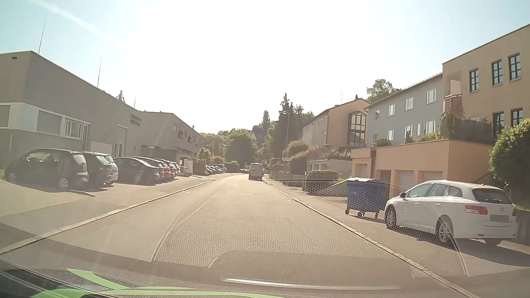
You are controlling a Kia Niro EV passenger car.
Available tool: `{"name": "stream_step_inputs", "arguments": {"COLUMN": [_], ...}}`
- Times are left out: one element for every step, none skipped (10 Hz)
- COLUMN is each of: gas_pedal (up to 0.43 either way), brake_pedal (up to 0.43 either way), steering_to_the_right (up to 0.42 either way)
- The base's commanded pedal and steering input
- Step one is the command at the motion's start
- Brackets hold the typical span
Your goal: Follow the waypoints while adhering to traffic rules and regulations
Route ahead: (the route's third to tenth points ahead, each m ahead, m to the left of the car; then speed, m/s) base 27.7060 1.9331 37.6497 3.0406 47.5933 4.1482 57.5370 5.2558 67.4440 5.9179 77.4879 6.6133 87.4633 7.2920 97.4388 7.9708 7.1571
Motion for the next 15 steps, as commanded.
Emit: {"name": "stream_step_inputs", "arguments": {"gas_pedal": [0.000,0.000,0.000,0.000,0.000,0.000,0.000,0.000,0.000,0.000,0.000,0.000,0.000,0.000,0.000], "brake_pedal": [0.000,0.000,0.000,0.000,0.000,0.000,0.000,0.000,0.000,0.000,0.000,0.000,0.000,0.000,0.000], "steering_to_the_right": [0.001,-0.001,-0.004,-0.007,-0.012,-0.017,-0.020,-0.026,-0.035,-0.042,-0.043,-0.043,-0.042,-0.041,-0.040]}}
